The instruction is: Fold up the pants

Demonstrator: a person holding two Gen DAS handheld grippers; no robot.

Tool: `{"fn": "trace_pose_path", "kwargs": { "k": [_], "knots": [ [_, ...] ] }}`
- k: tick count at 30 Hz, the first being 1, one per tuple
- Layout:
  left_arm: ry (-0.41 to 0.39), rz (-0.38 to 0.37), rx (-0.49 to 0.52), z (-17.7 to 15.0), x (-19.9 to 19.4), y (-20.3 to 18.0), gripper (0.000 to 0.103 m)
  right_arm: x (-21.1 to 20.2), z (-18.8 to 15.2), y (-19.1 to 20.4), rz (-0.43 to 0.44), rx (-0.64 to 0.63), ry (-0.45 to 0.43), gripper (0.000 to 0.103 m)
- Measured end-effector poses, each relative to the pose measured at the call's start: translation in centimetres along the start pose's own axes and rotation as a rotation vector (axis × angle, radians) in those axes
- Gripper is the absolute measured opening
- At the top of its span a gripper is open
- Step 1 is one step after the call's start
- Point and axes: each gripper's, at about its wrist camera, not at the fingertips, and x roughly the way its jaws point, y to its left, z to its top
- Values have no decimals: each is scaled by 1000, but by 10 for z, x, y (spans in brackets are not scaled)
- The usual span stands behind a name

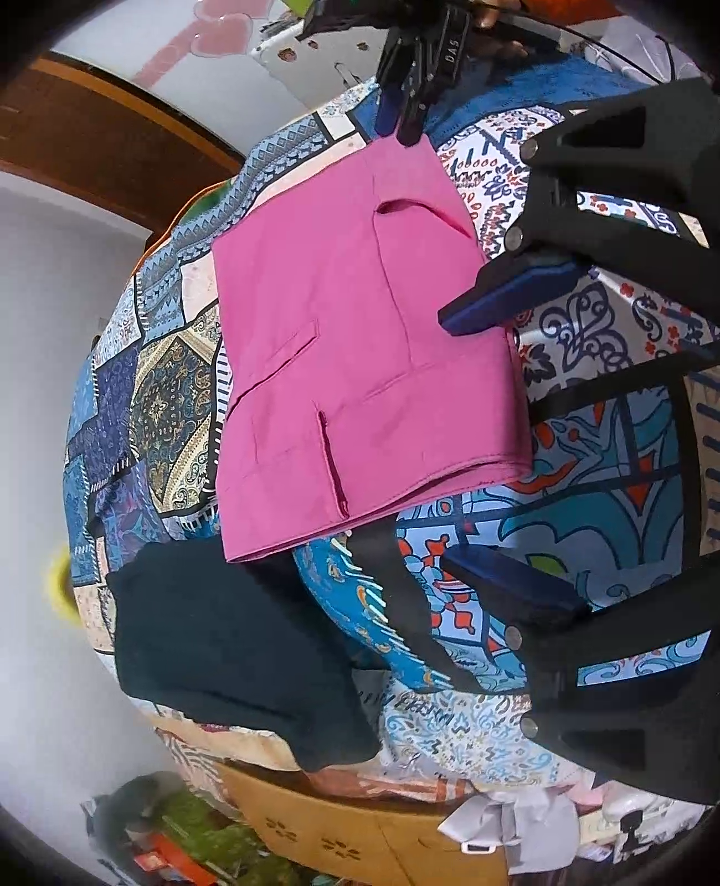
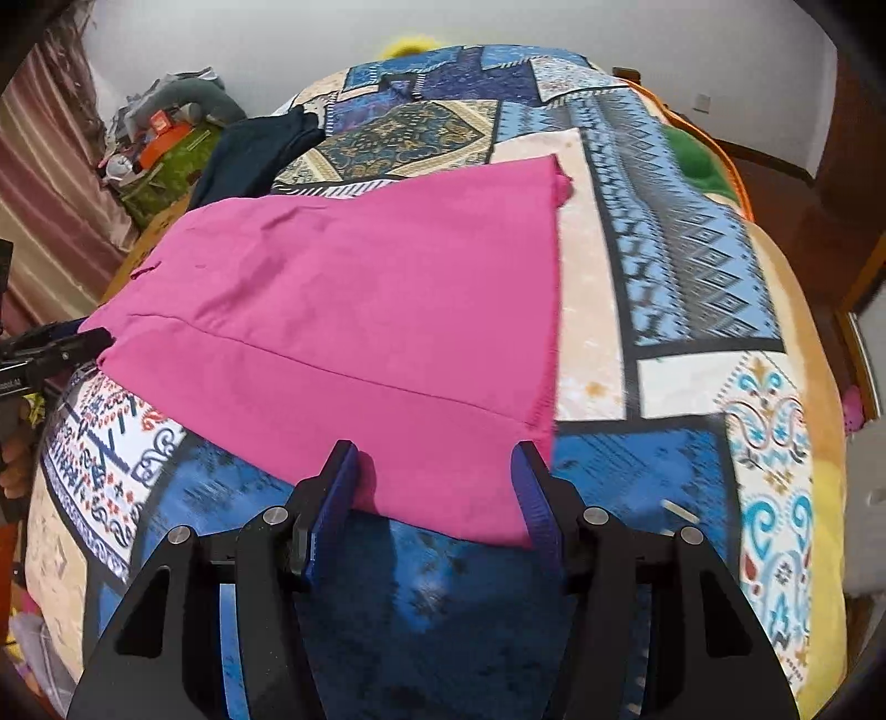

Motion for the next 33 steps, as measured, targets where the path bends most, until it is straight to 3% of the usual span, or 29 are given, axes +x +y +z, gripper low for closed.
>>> {"fn": "trace_pose_path", "kwargs": {
  "k": [3,7,15,25,27,29,33],
  "knots": [
    [4,14,7,3,-2,-2,80,-4,-2,0,-44,3,-11,53],
    [17,4,-22,11,-6,2,80,-8,2,-2,-34,15,-11,53],
    [-41,70,-68,49,-15,29,79,-41,41,-7,-48,-3,-143,53],
    [-28,119,-121,102,21,61,79,-19,91,-21,-52,-10,-173,53],
    [-15,119,-114,107,31,62,75,-9,101,-27,-54,-11,-166,53],
    [2,137,-111,112,43,62,63,1,111,-32,-49,-15,-159,53],
    [48,101,-117,118,68,62,55,27,135,-48,-25,11,-147,53]
  ]
}}
